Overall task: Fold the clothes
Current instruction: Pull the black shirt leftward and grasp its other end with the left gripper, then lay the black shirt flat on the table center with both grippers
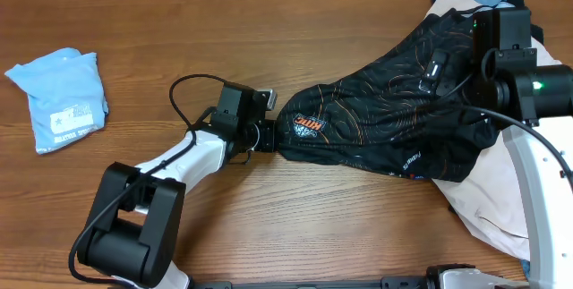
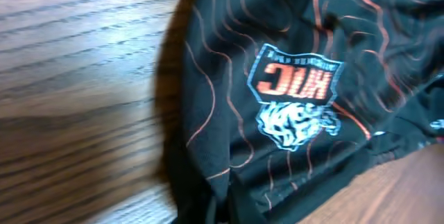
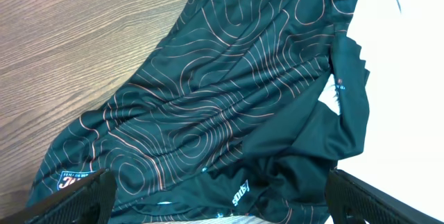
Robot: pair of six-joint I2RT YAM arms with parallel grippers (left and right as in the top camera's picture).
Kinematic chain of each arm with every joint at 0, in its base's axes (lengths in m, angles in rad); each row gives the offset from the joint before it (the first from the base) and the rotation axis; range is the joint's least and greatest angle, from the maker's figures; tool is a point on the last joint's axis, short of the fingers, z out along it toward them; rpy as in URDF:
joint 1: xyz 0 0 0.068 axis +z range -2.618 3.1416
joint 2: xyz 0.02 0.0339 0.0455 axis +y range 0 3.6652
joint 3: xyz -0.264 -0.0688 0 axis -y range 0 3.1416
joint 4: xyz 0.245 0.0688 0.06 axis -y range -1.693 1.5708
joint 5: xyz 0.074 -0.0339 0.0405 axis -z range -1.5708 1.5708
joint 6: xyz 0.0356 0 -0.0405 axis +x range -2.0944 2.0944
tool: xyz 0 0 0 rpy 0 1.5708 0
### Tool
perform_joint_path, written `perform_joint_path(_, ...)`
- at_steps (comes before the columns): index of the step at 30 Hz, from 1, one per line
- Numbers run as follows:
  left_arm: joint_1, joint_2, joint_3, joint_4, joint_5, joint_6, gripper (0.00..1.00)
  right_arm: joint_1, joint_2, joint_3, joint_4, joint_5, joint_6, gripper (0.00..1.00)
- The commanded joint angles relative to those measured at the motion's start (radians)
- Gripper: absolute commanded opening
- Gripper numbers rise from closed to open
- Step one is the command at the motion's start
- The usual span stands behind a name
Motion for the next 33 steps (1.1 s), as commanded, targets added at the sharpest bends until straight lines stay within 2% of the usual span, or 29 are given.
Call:
perform_joint_path(1, 0.029, -0.061, 0.043, -0.031, 0.029, 0.01, 0.04, -0.013, -0.015, 0.028, 0.002, 0.008, 0.004, 1.0)
perform_joint_path(6, 0.197, -0.216, 0.184, -0.182, -0.123, 0.06, 0.04, -0.014, -0.015, 0.028, -0.003, 0.008, 0.004, 1.0)
perform_joint_path(10, 0.364, -0.268, 0.352, -0.237, -0.15, 0.081, 0.04, -0.014, -0.015, 0.028, -0.01, 0.008, 0.004, 1.0)
perform_joint_path(11, 0.396, -0.267, 0.388, -0.255, -0.151, 0.081, 0.12, -0.014, -0.015, 0.028, -0.013, 0.007, 0.004, 1.0)
perform_joint_path(12, 0.423, -0.264, 0.413, -0.272, -0.154, 0.081, 0.43, -0.014, -0.015, 0.028, -0.016, 0.007, 0.004, 1.0)
perform_joint_path(13, 0.445, -0.262, 0.429, -0.288, -0.154, 0.082, 1.0, -0.014, -0.015, 0.028, -0.019, 0.006, 0.004, 1.0)
perform_joint_path(15, 0.477, -0.259, 0.438, -0.338, -0.16, 0.097, 1.0, -0.014, -0.015, 0.028, -0.025, 0.004, 0.004, 1.0)
perform_joint_path(19, 0.494, -0.254, 0.436, -0.545, -0.156, 0.1, 1.0, -0.014, -0.015, 0.028, -0.035, 0.004, 0.004, 1.0)
perform_joint_path(25, 0.395, -0.254, 0.41, -0.806, -0.153, 0.1, 1.0, -0.014, -0.015, 0.028, -0.024, 0.004, 0.004, 1.0)
perform_joint_path(29, 0.266, -0.254, 0.363, -0.851, -0.154, 0.092, 1.0, -0.014, -0.015, 0.028, -0.024, 0.005, 0.004, 1.0)
perform_joint_path(33, 0.132, -0.251, 0.264, -0.779, -0.171, 0.043, 1.0, -0.014, -0.015, 0.028, -0.024, 0.005, 0.003, 1.0)
